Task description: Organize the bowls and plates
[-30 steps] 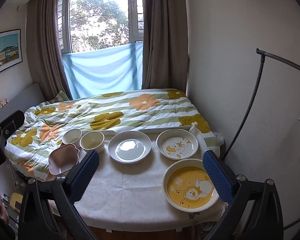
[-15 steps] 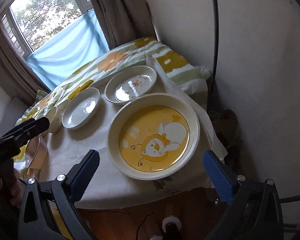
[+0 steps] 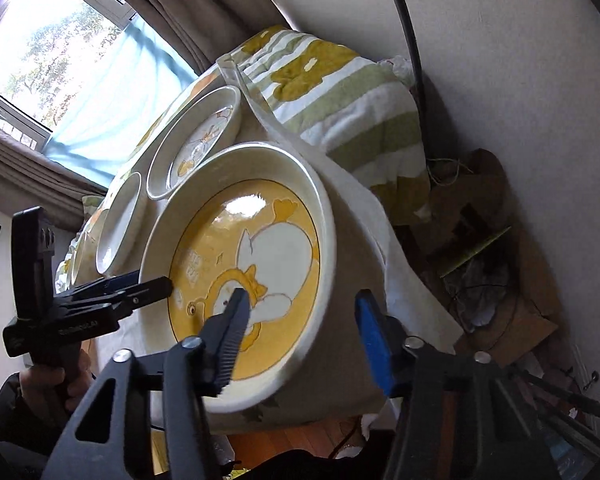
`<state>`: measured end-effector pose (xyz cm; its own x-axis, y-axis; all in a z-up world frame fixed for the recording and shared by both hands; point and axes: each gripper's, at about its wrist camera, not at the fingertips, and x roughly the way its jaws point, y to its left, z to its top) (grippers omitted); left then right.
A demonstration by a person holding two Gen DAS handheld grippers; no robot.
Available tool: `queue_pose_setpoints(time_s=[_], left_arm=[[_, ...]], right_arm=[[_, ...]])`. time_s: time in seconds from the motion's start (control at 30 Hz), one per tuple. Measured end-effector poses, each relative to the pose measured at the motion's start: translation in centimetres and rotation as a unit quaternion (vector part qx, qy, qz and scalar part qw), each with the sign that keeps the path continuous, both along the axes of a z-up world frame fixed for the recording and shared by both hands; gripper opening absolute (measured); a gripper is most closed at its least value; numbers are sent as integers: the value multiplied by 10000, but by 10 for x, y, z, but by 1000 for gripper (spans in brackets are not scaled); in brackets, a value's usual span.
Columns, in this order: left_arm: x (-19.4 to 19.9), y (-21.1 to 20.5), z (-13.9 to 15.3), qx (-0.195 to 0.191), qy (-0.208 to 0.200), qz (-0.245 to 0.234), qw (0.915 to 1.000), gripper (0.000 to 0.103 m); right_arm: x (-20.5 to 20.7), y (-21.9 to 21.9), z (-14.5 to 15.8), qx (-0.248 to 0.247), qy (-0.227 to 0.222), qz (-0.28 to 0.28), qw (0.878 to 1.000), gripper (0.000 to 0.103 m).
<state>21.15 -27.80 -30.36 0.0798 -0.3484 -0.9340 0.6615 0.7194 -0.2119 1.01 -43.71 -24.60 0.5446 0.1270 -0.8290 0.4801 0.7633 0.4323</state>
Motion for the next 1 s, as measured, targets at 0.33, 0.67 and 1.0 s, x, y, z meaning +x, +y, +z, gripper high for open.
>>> queue_pose_setpoints(time_s=[0.33, 0.67, 1.0], left_arm=[[10, -2, -5, 19, 193, -3, 9998, 20], [3, -8, 1, 71, -75, -36, 9999, 20], [-8, 31, 30, -145, -214, 455, 9986, 20]], right_arm=[[17, -7, -10, -62, 216, -72, 9997, 16], [22, -3, -7, -287, 335, 200, 9988, 16], [32, 17, 10, -415, 243, 757, 9960, 16]])
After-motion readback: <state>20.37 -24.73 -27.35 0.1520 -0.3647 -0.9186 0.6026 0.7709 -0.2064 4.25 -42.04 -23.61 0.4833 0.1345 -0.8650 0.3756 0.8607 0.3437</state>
